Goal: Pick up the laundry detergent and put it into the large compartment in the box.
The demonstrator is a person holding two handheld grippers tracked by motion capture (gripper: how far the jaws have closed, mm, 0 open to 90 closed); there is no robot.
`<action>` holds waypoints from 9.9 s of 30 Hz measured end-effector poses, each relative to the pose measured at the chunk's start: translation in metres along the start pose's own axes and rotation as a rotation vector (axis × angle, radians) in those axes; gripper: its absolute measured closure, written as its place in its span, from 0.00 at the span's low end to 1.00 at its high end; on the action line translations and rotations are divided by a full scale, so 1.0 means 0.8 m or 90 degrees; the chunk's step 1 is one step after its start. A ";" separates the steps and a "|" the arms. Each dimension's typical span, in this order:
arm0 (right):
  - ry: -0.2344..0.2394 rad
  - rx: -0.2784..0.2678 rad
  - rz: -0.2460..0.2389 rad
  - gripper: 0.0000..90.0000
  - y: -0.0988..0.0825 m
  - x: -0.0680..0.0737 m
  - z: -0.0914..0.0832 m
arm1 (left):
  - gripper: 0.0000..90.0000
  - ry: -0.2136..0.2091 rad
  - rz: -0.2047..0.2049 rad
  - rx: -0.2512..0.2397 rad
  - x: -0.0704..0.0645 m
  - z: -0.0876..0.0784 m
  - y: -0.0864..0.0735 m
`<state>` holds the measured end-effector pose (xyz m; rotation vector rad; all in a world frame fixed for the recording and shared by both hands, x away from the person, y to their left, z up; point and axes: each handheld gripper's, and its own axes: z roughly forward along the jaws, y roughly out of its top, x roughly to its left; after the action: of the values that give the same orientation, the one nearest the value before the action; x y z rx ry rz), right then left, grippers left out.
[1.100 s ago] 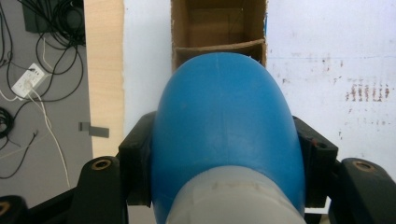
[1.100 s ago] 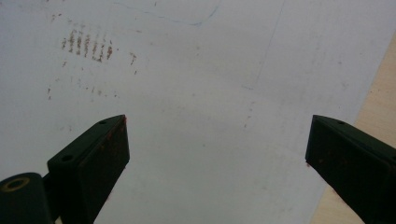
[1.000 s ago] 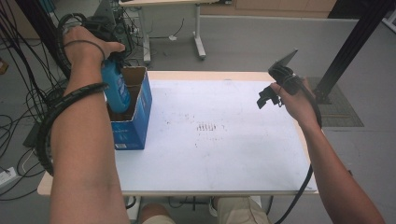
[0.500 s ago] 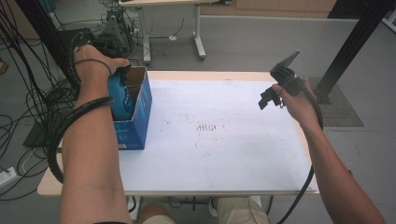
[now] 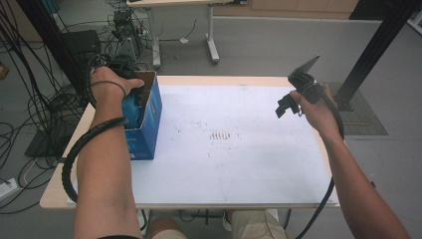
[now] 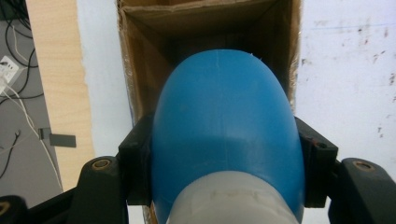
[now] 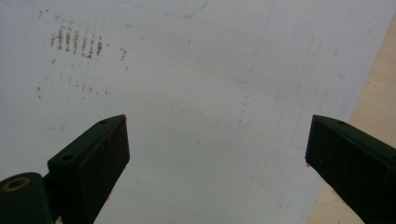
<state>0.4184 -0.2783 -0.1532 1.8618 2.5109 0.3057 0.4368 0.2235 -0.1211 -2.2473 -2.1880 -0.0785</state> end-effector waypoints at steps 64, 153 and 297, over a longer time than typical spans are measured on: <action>-0.003 0.008 0.007 0.07 -0.001 -0.007 0.008 | 0.42 0.000 0.022 0.020 -0.003 0.065 0.002; -0.002 0.005 0.006 0.07 -0.003 -0.005 0.009 | 0.41 0.008 0.025 0.016 -0.010 0.066 0.001; -0.002 -0.004 -0.006 0.06 0.026 0.010 0.003 | 0.15 -0.056 0.396 -0.061 -0.172 -0.076 -0.071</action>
<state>0.4357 -0.2650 -0.1511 1.8465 2.5130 0.3094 0.3741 0.0851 -0.0677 -2.9137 -1.4394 -0.0821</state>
